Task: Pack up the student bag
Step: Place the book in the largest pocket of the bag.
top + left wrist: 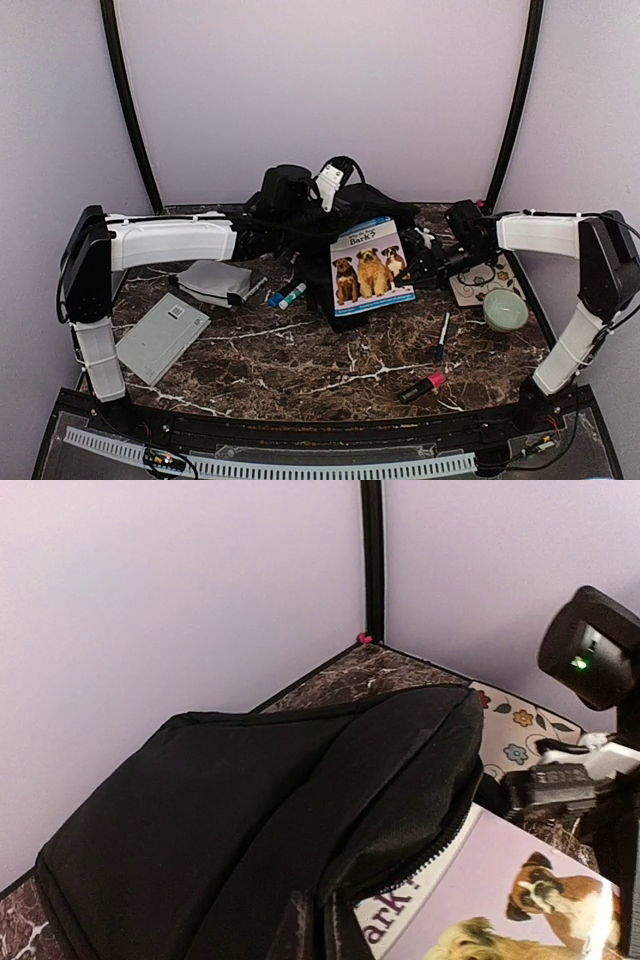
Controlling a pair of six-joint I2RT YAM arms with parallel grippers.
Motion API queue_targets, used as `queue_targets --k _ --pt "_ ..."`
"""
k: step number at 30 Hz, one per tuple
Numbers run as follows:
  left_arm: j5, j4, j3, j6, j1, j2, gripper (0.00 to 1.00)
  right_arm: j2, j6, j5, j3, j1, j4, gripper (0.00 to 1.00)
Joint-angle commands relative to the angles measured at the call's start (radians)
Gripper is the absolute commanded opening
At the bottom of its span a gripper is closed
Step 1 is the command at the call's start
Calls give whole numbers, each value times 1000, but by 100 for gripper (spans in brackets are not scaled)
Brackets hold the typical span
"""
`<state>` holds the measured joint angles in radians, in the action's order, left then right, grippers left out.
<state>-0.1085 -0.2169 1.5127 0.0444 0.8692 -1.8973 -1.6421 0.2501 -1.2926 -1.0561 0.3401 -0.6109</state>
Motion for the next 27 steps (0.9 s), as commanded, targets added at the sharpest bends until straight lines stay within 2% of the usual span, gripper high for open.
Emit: queue_targets --k 1,23,27 --pt "51 -187 -30 30 39 109 0 -32 20 47 -41 5 2 0" --pt "84 -202 -67 16 53 149 0 -320 35 152 -236 4 -38 0" --pt "110 -194 -66 12 56 153 0 -324 125 185 -231 -11 67 0"
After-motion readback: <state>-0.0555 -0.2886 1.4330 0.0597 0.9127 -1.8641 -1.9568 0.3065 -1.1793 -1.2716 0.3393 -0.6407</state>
